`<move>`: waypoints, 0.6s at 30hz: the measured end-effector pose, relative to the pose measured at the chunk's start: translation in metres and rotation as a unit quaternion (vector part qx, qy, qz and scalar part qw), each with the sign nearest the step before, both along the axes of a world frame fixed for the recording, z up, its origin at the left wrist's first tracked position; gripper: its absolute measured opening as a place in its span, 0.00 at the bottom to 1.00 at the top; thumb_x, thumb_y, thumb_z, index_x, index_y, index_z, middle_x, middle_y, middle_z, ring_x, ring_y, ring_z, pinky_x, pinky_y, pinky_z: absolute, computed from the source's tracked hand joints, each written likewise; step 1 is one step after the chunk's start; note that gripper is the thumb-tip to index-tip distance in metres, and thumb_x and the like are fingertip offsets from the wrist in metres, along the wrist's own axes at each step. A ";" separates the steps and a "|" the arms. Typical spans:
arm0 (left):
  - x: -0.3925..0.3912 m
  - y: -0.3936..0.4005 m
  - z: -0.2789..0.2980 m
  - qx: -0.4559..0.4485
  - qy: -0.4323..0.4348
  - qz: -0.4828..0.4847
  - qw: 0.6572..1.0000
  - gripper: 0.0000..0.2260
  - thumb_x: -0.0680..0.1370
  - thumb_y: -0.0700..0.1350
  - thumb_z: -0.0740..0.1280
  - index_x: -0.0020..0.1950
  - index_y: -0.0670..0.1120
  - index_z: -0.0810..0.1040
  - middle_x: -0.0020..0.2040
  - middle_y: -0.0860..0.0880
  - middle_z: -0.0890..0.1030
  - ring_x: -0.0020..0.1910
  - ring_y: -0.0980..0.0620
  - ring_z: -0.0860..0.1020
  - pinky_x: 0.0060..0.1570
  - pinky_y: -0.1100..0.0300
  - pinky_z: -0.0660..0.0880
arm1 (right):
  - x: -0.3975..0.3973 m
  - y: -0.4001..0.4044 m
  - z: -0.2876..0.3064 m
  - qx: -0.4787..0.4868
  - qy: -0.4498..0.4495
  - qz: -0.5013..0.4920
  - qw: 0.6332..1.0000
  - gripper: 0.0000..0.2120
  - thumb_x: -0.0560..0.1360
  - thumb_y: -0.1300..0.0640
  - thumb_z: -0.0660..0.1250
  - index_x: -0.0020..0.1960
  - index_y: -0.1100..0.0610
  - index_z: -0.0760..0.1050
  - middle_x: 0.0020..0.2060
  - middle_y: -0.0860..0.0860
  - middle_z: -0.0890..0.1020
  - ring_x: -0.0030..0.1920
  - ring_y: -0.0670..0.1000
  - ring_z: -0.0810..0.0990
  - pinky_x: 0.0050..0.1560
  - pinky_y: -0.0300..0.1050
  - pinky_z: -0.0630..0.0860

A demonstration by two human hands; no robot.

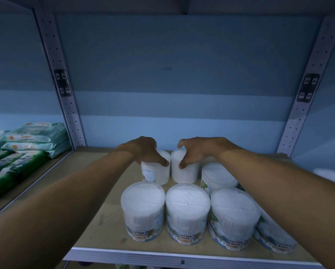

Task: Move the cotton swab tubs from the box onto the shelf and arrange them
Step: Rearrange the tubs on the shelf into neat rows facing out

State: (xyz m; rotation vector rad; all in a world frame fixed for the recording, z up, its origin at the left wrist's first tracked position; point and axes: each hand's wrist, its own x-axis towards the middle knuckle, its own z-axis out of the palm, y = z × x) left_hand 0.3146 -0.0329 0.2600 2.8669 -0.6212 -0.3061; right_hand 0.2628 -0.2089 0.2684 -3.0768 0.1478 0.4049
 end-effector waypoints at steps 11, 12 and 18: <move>-0.002 0.014 0.000 0.016 0.020 0.026 0.999 0.47 0.66 0.70 0.72 0.79 0.52 0.60 0.74 0.50 0.67 0.65 0.45 0.74 0.62 0.51 0.76 | -0.001 0.015 0.007 -0.004 -0.014 0.030 0.999 0.44 0.67 0.33 0.73 0.77 0.42 0.59 0.73 0.47 0.68 0.68 0.53 0.71 0.66 0.51 0.71; -0.001 0.015 0.002 -0.001 0.040 0.020 0.999 0.47 0.66 0.67 0.74 0.79 0.52 0.59 0.74 0.51 0.67 0.67 0.46 0.73 0.62 0.51 0.76 | -0.002 0.016 0.008 -0.007 -0.018 0.024 1.000 0.44 0.67 0.31 0.72 0.77 0.44 0.61 0.72 0.47 0.69 0.65 0.53 0.73 0.65 0.50 0.72; -0.003 0.013 0.007 0.000 0.046 0.003 0.999 0.40 0.68 0.56 0.77 0.76 0.48 0.66 0.69 0.49 0.73 0.59 0.46 0.77 0.57 0.53 0.80 | -0.006 0.017 0.012 -0.023 -0.005 0.022 0.999 0.38 0.70 0.35 0.72 0.74 0.48 0.66 0.67 0.49 0.73 0.45 0.50 0.78 0.55 0.48 0.78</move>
